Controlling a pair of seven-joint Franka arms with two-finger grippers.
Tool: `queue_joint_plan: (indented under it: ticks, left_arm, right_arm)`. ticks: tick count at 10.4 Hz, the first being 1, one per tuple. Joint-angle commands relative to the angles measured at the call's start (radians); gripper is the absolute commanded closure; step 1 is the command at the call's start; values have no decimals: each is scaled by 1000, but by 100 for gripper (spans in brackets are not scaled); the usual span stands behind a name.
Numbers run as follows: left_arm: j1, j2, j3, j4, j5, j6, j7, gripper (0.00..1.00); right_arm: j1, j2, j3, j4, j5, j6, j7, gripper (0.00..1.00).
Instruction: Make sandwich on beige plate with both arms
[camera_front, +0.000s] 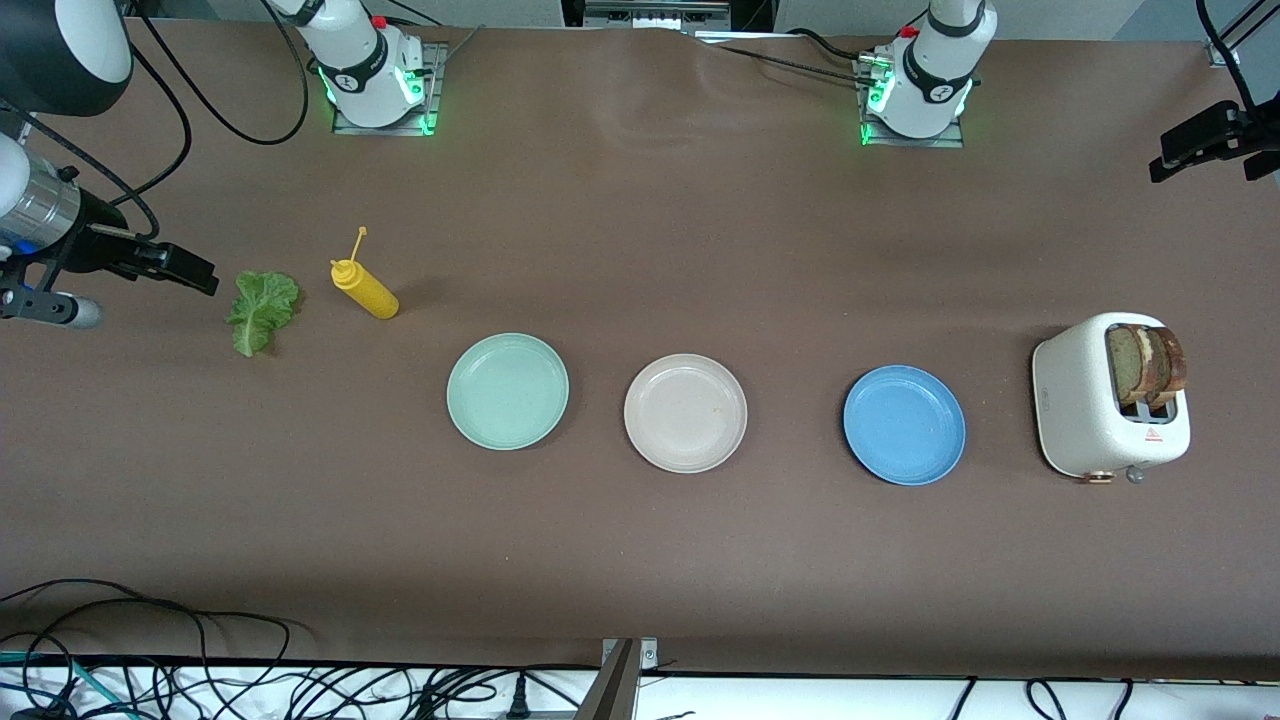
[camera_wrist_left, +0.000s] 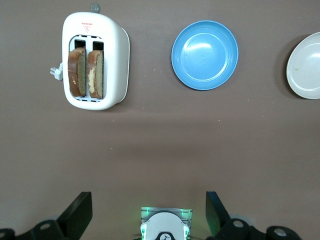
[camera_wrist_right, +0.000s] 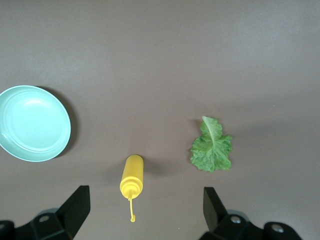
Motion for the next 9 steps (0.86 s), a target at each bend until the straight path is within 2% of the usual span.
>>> queue_joint_plan:
  ticks: [1,9]
  left_arm:
    - [4,0,-4,19,18,-21,7,0]
    - [4,1,6,19,17,-19,15,0]
  right_arm:
    - [-3,7,-2,18,14,-17,2,0]
    - [-3,7,-2,17,14,-17,2,0]
